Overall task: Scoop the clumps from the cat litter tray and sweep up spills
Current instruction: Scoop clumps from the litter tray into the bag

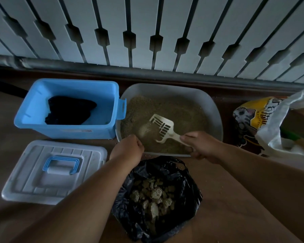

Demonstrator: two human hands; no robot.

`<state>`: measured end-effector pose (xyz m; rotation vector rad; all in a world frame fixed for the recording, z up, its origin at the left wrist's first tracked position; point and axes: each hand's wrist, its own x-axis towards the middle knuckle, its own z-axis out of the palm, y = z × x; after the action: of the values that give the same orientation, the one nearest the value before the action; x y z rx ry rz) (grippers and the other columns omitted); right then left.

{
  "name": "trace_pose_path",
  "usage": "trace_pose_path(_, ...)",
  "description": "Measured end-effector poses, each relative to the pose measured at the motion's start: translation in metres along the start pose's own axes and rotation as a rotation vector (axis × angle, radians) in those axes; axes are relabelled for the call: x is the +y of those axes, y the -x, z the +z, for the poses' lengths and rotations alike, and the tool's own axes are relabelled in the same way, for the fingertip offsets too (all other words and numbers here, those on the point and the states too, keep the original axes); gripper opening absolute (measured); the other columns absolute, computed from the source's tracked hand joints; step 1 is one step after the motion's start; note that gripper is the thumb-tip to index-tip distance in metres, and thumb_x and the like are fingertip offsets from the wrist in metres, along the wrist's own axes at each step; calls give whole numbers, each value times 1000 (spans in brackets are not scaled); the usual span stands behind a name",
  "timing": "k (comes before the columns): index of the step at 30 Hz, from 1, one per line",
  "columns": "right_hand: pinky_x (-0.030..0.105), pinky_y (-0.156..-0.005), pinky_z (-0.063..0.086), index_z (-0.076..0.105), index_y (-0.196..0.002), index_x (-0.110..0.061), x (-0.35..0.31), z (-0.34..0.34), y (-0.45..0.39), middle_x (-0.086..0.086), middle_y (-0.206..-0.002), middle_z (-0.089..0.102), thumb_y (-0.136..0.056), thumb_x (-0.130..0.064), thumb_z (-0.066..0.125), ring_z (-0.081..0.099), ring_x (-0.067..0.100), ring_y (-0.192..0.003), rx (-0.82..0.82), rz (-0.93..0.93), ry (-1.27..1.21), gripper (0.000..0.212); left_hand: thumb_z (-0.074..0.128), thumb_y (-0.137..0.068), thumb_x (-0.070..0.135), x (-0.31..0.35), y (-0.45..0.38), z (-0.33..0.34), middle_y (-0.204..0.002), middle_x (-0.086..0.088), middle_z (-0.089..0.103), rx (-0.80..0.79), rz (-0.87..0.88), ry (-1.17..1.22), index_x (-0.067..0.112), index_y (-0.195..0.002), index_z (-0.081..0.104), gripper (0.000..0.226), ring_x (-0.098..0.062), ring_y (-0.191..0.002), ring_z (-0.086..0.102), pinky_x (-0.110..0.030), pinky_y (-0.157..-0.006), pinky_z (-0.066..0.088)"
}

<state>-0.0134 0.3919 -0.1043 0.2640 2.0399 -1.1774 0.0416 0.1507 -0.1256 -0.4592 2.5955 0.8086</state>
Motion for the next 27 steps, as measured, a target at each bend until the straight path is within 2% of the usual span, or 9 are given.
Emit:
trace_pose_path(4,20,-40,25,64,-116,-13,2,3,9,-2,-63,51,-102,-35,52,37,6,-45,-58,12,-264,29,48,-100,32,1,0,-2,-89,5,62,-6,-16,44,25,-97,57,12,-19,-87,60,-33,-67,43)
trace_pose_path(8,17,-37,20,61,-100,-10,0,-3,17,-2,-60,42,-101,-41,50,30,5,-41,-112,-7,-414,33,49,-98,32,1,5,-4,-90,5,62,27,-33,77,25,-98,57,11,-18,-86,59,-32,-65,42)
trace_pose_path(16,19,-40,21,63,-99,-10,10,-6,29,-1,-58,43,-99,-44,53,30,8,-43,-65,-33,-292,35,52,-96,36,7,16,-8,-90,5,63,-7,-2,79,27,-95,59,12,-14,-83,60,-33,-66,46)
trace_pose_path(19,19,-40,21,64,-103,-10,10,-10,29,1,-60,44,-98,-43,55,31,8,-43,-29,-55,-259,34,55,-93,41,9,20,-12,-86,2,67,-55,-3,79,26,-89,66,20,-16,-81,64,-38,-76,56)
trace_pose_path(22,19,-39,23,66,-108,-7,9,-13,33,1,-61,46,-97,-42,57,32,9,-43,-7,-77,-219,38,55,-92,44,13,23,-17,-81,-1,70,-83,-1,-49,21,-81,72,31,-19,-78,66,-40,-78,57)
trace_pose_path(27,21,-42,26,68,-108,-12,7,-24,41,1,-60,48,-96,-42,60,34,10,-44,-11,-159,-120,33,61,-86,53,20,25,-26,-96,-2,63,-157,-49,-360,14,-97,64,41,-21,-87,58,-33,-72,49)
